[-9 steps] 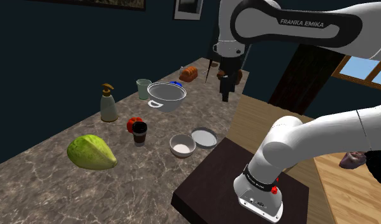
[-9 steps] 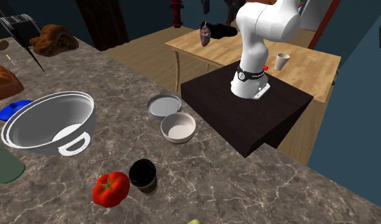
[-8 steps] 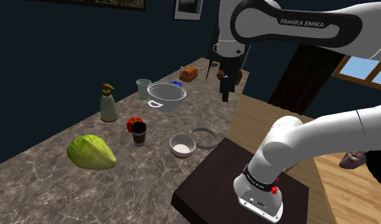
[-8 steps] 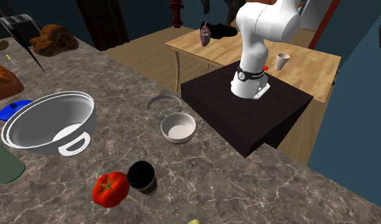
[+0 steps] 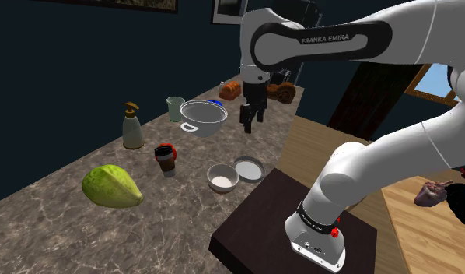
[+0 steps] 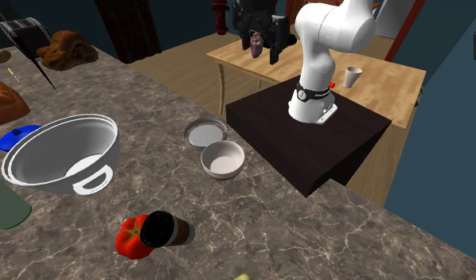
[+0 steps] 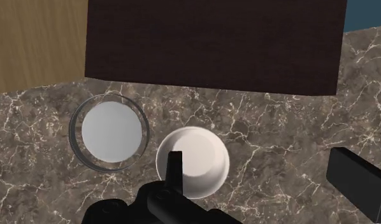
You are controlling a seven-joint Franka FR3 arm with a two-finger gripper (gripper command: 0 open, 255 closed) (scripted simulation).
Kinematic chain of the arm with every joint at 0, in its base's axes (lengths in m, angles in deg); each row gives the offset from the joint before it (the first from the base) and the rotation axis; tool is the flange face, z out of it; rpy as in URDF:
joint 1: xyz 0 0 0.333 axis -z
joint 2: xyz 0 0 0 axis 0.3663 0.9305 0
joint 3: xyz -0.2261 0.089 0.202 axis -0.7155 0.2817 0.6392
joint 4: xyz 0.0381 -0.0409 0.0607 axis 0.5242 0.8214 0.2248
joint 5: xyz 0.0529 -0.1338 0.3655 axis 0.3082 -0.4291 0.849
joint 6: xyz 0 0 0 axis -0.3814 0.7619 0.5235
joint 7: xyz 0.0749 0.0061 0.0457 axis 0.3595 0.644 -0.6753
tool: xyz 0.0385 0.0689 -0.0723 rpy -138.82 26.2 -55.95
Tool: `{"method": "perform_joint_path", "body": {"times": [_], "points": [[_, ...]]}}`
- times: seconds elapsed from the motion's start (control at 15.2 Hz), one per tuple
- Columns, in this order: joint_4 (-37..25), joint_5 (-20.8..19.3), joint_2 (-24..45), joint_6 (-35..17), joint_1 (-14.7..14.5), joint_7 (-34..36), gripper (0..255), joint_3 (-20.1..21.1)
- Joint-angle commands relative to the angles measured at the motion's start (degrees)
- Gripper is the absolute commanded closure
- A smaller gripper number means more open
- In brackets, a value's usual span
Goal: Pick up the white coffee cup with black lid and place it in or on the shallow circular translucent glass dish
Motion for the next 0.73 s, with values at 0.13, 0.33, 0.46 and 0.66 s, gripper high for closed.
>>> {"method": "perform_joint_path", "body": {"times": [0.13, 0.33, 0.46, 0.66], "points": [[-0.33, 1.17, 7.28, -8.17, 0.34, 4.00, 0, 1.69], [-1.92, 1.52, 13.38, -13.49, 0.63, 6.97, 0, 2.86], [-3.40, 1.50, 17.59, -16.78, 0.81, 8.96, 0, 3.53], [-6.20, 1.08, 24.05, -21.25, 1.06, 11.96, 0, 4.37]]}}
